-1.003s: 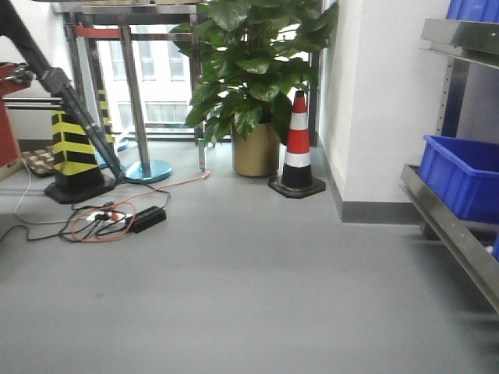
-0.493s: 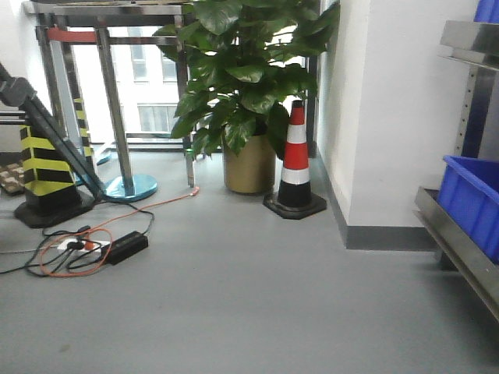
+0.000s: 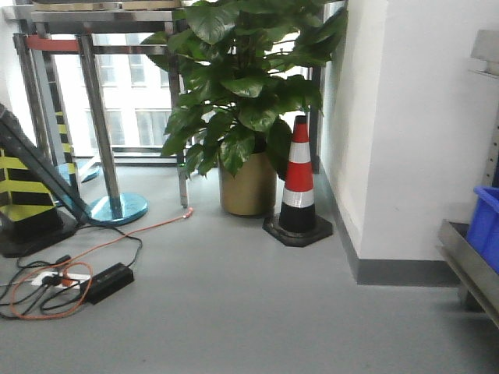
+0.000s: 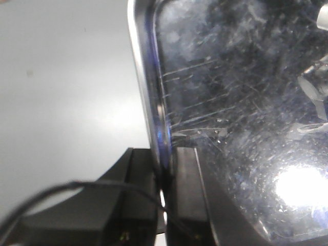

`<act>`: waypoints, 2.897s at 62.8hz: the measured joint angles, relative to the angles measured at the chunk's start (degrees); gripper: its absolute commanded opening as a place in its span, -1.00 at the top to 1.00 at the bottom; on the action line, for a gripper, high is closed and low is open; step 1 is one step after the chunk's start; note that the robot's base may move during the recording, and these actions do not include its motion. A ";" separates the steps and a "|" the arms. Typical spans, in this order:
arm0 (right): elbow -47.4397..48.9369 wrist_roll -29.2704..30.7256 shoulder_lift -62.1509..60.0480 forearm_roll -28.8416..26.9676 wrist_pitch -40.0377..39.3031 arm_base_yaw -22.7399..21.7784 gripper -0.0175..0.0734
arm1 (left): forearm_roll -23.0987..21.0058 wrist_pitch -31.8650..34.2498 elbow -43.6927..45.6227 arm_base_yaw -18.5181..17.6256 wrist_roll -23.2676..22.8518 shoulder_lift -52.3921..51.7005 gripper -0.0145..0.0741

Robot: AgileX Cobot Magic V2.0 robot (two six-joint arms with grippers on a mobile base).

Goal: Stack silver trays without gaps
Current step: 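Hold the silver tray in both grippers while driving to another shelf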

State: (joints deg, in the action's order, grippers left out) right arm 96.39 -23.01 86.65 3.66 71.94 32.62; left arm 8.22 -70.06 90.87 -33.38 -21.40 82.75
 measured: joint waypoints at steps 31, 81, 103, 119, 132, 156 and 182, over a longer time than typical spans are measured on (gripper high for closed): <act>0.00 0.00 0.00 0.00 0.00 0.00 0.49 | 0.00 -0.11 0.00 0.00 0.00 0.00 0.78; 0.00 0.00 0.04 -0.10 -0.11 0.00 0.49 | 0.00 -0.11 0.00 0.00 0.00 0.13 0.78; 0.00 0.00 0.04 0.00 -0.11 0.00 0.49 | 0.00 -0.11 0.00 0.00 0.00 0.13 0.78; 0.00 0.00 0.04 0.00 -0.11 0.00 0.49 | 0.00 -0.11 0.00 0.00 0.00 0.13 0.78; 0.00 0.00 0.04 0.00 -0.11 0.00 0.49 | 0.00 -0.11 0.00 0.00 0.00 0.13 0.78; 0.00 0.00 0.04 0.00 -0.11 0.00 0.49 | 0.00 0.00 0.00 0.00 0.00 0.13 0.78; 0.00 0.00 0.04 0.00 -0.11 0.00 0.49 | 0.00 0.00 0.00 0.00 0.00 0.13 0.78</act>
State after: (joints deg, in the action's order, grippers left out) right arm 96.39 -23.01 86.69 3.67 71.83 32.62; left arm 8.22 -70.06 90.87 -33.38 -21.40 82.89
